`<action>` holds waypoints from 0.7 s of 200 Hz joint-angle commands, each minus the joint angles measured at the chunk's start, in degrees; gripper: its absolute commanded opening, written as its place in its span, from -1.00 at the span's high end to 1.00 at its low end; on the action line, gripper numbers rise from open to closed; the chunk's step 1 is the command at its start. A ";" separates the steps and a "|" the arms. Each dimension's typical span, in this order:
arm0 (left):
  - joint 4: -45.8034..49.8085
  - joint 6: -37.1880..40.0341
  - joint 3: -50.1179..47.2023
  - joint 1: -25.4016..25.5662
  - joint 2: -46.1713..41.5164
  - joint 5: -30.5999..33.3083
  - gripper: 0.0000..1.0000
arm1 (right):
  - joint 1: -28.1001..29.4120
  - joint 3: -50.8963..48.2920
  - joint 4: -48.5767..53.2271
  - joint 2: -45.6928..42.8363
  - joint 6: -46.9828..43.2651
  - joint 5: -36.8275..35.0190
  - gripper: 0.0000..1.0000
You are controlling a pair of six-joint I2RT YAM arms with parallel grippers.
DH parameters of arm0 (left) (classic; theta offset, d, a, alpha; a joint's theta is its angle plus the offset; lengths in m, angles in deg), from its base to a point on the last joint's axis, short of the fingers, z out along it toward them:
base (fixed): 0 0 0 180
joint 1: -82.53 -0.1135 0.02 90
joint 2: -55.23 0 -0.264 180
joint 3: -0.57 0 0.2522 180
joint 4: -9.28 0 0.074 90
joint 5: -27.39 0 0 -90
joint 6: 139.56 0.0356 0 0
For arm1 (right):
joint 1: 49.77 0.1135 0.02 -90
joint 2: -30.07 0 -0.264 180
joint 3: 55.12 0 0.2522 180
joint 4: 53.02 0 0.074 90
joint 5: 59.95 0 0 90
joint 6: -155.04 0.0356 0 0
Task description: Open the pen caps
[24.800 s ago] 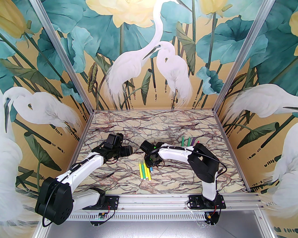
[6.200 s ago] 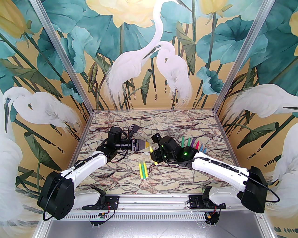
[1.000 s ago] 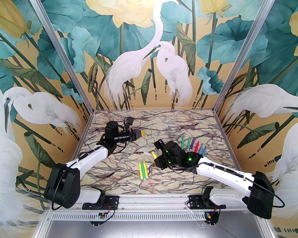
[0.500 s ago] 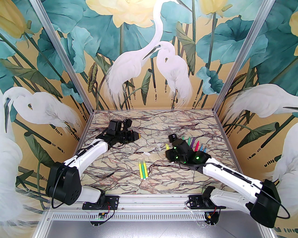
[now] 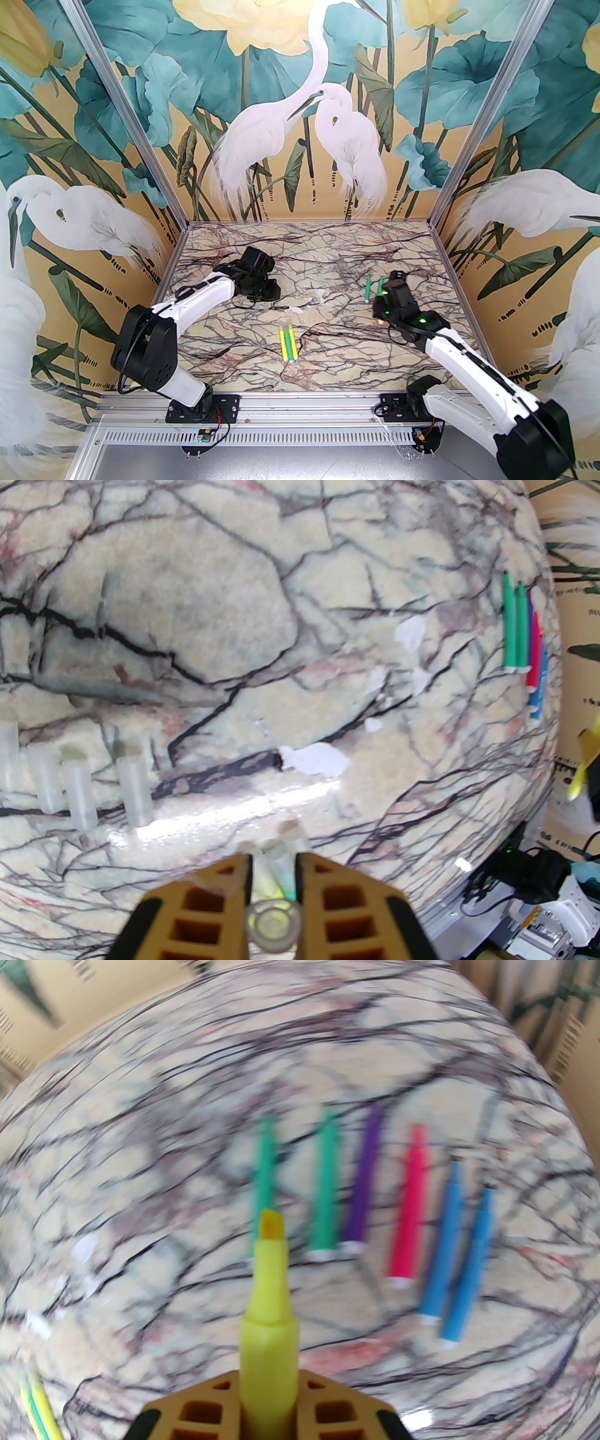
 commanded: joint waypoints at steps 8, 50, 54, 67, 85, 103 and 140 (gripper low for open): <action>2.76 1.75 1.32 0.76 1.76 3.53 1.00 | -4.84 -1.78 2.12 -1.19 1.29 -1.18 0.81; 3.47 2.62 1.47 1.19 3.33 5.83 1.00 | -11.98 -3.89 1.60 -0.77 1.45 1.48 0.79; 3.51 2.66 1.49 1.20 3.60 5.96 1.00 | -12.78 -4.14 1.25 -0.77 1.52 2.15 0.79; 3.51 2.76 1.60 1.44 4.43 6.39 1.00 | -15.45 -4.88 0.44 -0.80 1.97 3.73 0.78; 3.55 2.89 1.90 1.73 5.61 6.94 1.00 | -18.98 -5.43 -0.71 -0.16 2.16 6.41 0.76; 4.01 3.12 2.34 1.99 6.64 7.96 1.00 | -21.80 -5.18 -1.29 1.47 1.76 9.00 0.76; 4.44 3.73 2.89 1.99 7.99 9.52 1.00 | -24.64 -1.58 0.60 6.07 -0.58 11.09 0.73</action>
